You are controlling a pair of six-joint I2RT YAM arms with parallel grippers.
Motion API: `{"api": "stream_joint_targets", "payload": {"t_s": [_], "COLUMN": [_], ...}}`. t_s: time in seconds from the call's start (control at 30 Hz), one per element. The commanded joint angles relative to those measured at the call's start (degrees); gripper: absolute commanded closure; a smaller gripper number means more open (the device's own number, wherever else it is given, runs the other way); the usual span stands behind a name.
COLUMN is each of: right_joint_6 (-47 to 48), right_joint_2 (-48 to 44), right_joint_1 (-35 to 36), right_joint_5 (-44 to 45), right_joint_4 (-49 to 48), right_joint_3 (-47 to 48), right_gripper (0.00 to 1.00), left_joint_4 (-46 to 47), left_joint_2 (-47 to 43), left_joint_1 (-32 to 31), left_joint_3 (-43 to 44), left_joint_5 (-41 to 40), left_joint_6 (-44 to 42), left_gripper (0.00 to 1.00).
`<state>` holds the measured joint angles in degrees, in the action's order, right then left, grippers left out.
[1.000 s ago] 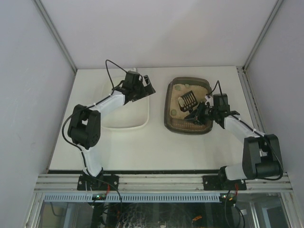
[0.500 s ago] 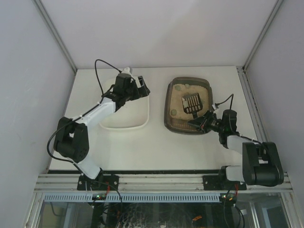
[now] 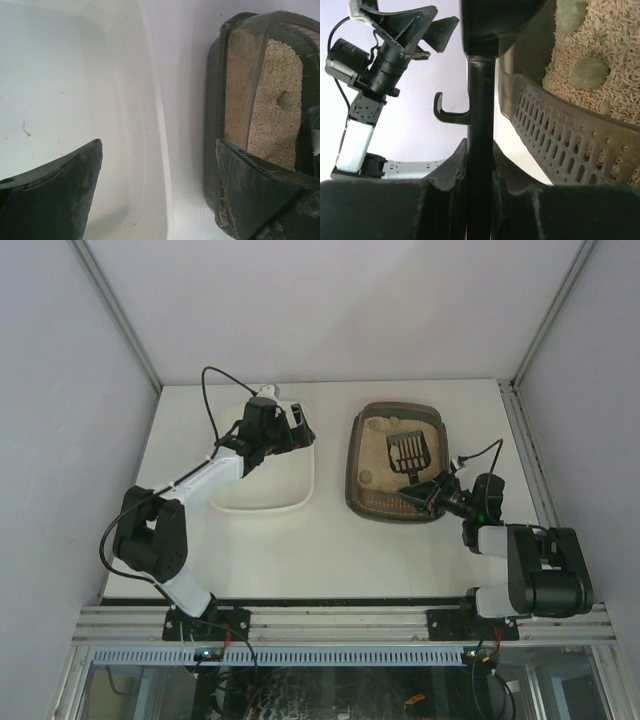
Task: Clean the litter box
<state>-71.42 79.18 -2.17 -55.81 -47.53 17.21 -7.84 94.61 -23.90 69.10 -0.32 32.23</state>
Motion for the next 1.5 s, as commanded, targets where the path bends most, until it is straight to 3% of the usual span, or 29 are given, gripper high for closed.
{"api": "stream_joint_targets", "payload": {"t_s": [0.0, 0.13, 0.27, 0.37, 0.43, 0.6, 0.73, 0.83, 0.93, 1.07, 1.33, 1.47], "right_joint_6": [1.5, -0.6, 7.3, 3.0, 4.0, 8.5, 23.5, 29.3, 36.0, 42.3, 49.1, 49.1], "right_joint_2": [1.4, -1.9, -2.9, -3.6, -2.6, -6.8, -8.1, -3.5, 5.4, 24.0, 46.8, 45.0], "right_joint_1": [4.7, -2.8, 3.1, -2.4, 0.1, 5.0, 14.3, 23.0, 32.4, 43.4, 59.1, 58.9], "right_joint_5": [-0.7, 0.3, -0.3, -0.2, -0.9, 3.2, 14.5, 23.0, 39.7, 56.3, 89.2, 90.1], "right_joint_4": [0.3, -0.7, 12.8, 7.1, 8.3, 18.0, 44.4, 59.1, 78.4, 97.8, 118.9, 116.0], "right_joint_3": [3.0, 1.0, 6.9, 3.5, 4.9, 8.7, 22.4, 36.2, 56.7, 81.2, 113.5, 111.2], "right_gripper": [1.0, 1.0, 1.0, 1.0, 1.0, 1.0, 1.0, 1.0, 1.0, 1.0, 1.0, 1.0], "left_joint_4": [2.1, 2.3, 2.0, 1.0, 0.1, -9.4, -18.2, -20.2, -20.2, -20.2, -20.1, -19.3], "left_joint_2": [-2.5, -3.5, -4.5, -5.7, -6.8, -7.7, -5.8, -6.4, -7.3, -8.4, -11.7, -13.1], "left_joint_1": [0.3, 0.3, 0.3, 0.6, 1.2, 7.4, 17.4, 22.2, 26.3, 29.9, 31.7, 31.6], "left_joint_3": [-1.5, -1.7, -1.0, -0.1, 0.8, 8.8, 17.3, 17.4, 15.2, 11.9, 6.2, 4.4], "left_joint_5": [-1.1, -1.2, -1.6, -1.6, -0.6, 10.3, 15.3, 11.5, 9.9, 9.0, 1.0, 1.3], "left_joint_6": [-1.5, -2.3, -4.2, -6.8, -9.2, -19.0, -18.1, -19.6, -20.2, -19.7, -19.7, -20.4], "left_gripper": [0.02, 0.01, 0.0, 0.0, 0.0, 0.0, 0.0, 0.0, 0.0, 0.0, 0.0, 0.0]}}
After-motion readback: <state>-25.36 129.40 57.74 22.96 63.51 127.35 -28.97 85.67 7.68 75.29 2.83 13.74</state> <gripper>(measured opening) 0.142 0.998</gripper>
